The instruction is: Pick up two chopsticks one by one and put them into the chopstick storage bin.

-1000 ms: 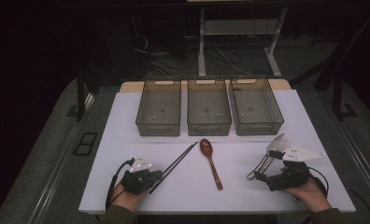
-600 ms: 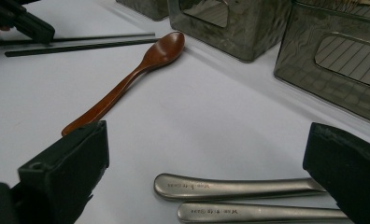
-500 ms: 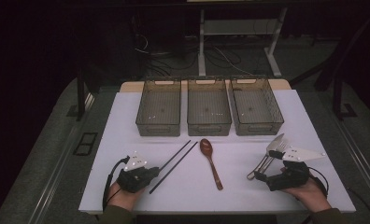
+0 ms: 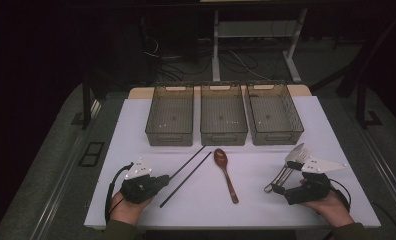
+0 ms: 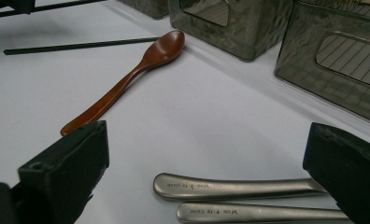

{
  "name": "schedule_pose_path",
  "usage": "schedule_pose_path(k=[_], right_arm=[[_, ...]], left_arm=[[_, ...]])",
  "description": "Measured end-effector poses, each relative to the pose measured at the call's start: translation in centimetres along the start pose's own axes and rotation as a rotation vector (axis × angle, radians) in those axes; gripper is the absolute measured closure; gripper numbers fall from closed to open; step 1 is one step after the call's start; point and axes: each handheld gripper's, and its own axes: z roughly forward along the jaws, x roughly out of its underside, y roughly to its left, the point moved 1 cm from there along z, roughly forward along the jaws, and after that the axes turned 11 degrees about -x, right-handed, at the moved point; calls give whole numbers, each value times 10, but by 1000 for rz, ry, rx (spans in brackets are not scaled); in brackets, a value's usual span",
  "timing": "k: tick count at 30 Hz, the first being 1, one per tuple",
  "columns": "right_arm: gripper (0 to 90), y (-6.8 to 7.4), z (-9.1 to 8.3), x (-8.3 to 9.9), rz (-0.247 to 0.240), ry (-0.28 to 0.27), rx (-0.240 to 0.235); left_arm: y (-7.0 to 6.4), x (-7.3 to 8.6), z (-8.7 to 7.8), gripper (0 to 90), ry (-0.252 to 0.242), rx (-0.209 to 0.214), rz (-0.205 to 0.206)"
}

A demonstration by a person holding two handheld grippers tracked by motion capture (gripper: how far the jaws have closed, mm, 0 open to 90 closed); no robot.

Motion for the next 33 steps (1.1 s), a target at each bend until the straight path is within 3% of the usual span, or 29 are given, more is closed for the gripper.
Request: schedule_pose_path(k=[33], right_arm=[[0,-2,-1,0,17,-14,-5]], left_arm=[[28,-46,-9,852,-161,-21,-26]])
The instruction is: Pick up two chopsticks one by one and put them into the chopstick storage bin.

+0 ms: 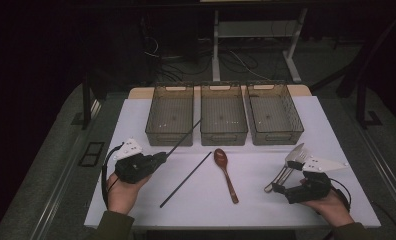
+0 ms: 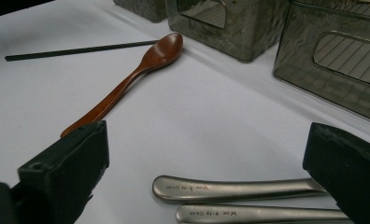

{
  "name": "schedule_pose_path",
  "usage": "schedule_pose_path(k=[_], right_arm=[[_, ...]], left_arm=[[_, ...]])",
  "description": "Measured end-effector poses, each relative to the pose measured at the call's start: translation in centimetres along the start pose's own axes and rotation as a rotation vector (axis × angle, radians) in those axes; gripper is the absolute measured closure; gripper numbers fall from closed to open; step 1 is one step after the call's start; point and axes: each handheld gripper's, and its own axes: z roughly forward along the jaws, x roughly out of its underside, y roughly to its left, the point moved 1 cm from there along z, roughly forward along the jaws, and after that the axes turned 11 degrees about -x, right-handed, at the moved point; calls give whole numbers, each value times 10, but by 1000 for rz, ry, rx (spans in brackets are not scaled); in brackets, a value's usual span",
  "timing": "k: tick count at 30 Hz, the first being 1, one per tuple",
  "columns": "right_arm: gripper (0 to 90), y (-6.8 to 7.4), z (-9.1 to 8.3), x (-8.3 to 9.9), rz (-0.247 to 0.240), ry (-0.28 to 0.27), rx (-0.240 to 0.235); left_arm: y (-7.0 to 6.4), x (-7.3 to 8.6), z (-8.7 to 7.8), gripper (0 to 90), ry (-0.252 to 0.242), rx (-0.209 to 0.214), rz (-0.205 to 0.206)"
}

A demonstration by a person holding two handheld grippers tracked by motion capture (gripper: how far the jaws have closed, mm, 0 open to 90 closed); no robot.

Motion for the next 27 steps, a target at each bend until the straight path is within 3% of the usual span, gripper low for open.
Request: schedule_pose_path(k=[15,27], right_arm=[[0,0,-1,1,1,0,1],[0,0,0,1,3,1,1]], left_arm=[[23,-36,28,852,-30,-21,-2],[47,-58,53,852,-33,-69,5]])
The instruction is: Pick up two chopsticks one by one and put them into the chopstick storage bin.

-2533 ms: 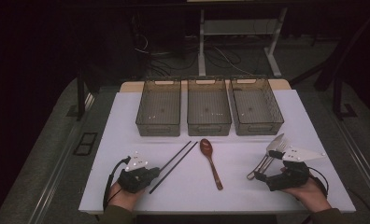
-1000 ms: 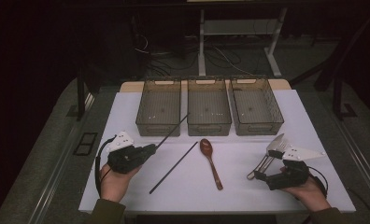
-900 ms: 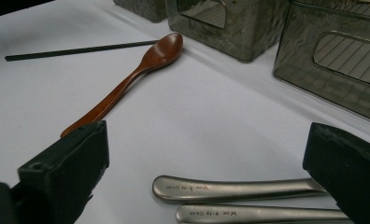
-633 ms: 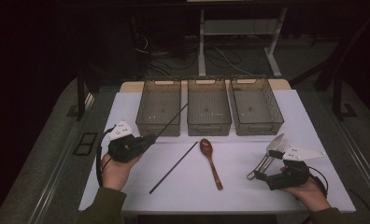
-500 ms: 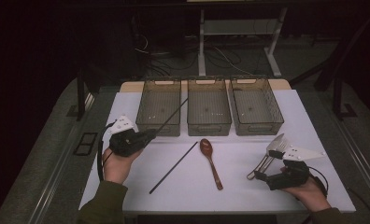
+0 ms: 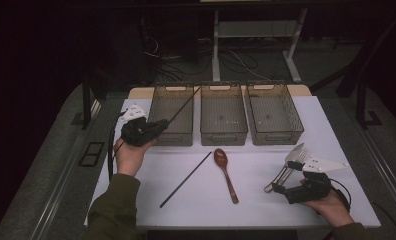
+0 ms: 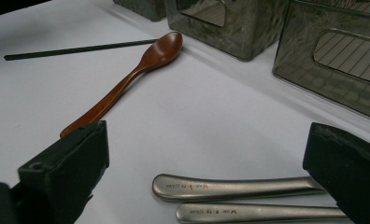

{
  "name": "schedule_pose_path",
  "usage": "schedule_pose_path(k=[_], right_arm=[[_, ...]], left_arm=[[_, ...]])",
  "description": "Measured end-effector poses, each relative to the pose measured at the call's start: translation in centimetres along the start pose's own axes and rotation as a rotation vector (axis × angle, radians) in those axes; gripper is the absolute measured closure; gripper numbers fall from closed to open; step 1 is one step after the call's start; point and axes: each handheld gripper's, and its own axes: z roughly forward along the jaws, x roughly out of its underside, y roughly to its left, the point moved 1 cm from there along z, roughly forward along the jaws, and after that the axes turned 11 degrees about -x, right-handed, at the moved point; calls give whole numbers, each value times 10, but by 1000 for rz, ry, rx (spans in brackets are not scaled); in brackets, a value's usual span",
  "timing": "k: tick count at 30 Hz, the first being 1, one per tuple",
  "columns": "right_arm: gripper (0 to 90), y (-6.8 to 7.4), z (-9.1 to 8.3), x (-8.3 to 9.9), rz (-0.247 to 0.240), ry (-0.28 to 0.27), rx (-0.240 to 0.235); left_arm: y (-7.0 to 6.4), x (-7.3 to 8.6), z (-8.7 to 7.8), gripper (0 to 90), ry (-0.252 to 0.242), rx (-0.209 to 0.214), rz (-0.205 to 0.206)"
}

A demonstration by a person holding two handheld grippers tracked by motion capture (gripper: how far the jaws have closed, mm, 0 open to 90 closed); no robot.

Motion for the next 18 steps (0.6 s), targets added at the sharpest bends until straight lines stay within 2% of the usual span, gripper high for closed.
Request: schedule_pose_path(k=[9,12,16,18], right_arm=[[0,-1,0,0,2,-1,-1],[0,0,0,0,1,-2,0],[0,-1,0,0,3,-2,-2],[0,-1,0,0,2,-1,-3]], left_arm=[[24,-9,28,851,8,-49,-15],[32,-8,38,851,17,-65,-20],[40,-5,51,851,22,-70,-54],[43,-3,57,851,32,-79,-51]])
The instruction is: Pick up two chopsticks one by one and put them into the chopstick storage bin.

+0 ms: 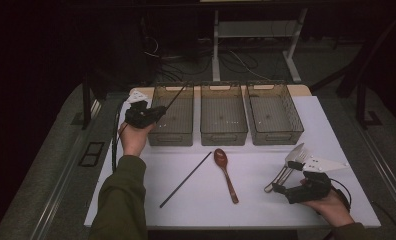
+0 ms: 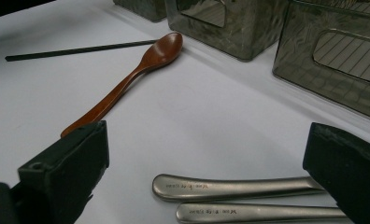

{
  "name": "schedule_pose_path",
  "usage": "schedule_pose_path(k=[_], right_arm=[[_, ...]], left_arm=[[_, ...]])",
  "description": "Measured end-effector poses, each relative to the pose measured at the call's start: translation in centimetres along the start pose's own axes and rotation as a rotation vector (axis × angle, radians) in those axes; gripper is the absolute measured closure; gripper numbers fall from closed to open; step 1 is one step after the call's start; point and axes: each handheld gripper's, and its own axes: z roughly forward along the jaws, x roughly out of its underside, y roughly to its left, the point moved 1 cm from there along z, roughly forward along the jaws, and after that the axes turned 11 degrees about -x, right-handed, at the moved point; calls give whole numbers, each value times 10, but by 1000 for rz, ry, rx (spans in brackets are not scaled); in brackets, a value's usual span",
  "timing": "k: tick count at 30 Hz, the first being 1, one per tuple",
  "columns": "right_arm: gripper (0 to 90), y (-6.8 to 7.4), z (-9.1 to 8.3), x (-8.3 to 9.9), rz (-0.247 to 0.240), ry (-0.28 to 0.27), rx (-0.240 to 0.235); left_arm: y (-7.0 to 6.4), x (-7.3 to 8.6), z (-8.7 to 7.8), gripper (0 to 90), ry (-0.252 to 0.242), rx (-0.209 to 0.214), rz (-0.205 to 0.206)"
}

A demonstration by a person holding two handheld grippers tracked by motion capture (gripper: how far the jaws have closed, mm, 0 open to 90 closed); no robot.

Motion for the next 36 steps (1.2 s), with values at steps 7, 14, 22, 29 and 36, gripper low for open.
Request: schedule_pose_path(k=[7,14,22,29,36], right_arm=[[0,-1,0,0,-1,-1,-1],[0,-1,0,0,2,1,-2],[0,-1,0,0,3,2,-3],[0,-1,0,0,3,3,-3],[0,-1,0,0,4,3,-2]], left_arm=[[8,7,15,851,48,-29,-3],[9,13,24,850,129,-51,4],[7,13,24,842,135,-54,13],[6,10,22,728,105,-58,12],[4,3,15,605,66,-44,3]])
